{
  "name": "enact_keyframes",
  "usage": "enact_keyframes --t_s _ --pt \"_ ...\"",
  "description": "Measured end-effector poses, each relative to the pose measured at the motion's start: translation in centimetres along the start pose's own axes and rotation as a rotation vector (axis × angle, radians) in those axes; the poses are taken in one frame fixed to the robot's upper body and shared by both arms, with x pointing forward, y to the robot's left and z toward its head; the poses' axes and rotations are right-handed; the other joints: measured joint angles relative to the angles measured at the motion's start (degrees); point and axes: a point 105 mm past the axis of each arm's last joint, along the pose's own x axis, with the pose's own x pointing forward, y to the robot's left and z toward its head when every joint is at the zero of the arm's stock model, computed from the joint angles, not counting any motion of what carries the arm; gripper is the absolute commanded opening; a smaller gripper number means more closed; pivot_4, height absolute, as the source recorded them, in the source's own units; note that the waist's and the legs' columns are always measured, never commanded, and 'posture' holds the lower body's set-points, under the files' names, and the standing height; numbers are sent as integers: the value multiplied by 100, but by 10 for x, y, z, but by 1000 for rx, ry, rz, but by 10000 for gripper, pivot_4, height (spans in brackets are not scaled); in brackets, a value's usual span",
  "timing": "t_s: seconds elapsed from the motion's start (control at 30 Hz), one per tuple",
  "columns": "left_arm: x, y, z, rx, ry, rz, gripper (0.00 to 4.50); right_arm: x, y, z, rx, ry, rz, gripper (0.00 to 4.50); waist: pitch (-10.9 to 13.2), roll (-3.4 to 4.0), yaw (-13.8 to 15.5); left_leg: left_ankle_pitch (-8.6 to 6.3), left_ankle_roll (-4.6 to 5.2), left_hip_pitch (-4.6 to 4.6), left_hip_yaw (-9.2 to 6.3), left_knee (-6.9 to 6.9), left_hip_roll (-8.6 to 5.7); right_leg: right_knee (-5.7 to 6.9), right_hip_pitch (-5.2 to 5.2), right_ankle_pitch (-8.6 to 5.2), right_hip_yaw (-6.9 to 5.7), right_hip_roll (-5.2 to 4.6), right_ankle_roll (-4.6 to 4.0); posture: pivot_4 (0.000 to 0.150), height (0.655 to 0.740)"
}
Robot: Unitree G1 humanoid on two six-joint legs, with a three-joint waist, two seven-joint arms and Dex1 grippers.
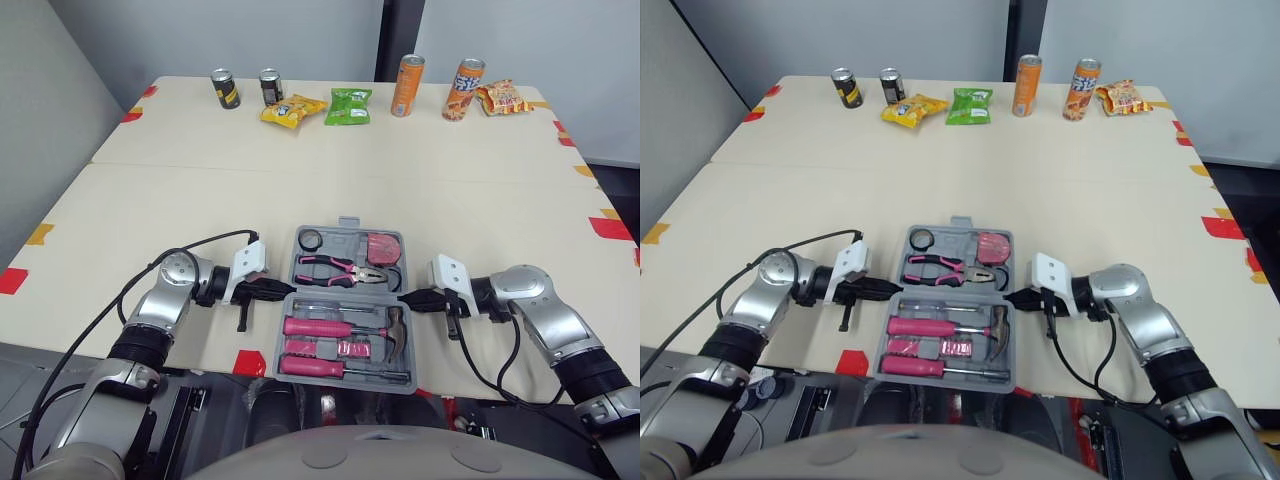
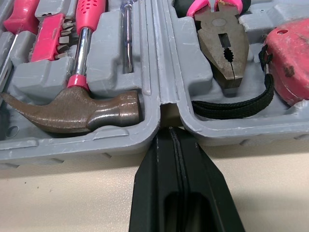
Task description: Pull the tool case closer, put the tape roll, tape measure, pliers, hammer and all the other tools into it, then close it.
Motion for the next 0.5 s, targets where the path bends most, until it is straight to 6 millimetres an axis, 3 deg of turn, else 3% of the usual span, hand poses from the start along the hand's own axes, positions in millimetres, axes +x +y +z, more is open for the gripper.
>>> enact_keyframes --t_s 0.5 --pt "1 4 0 -3 -12 9 0 0 -1 0 -8 1 -9 304 0 0 -2 0 1 8 3 -1 1 0 8 0 3 -1 0 1500 7385"
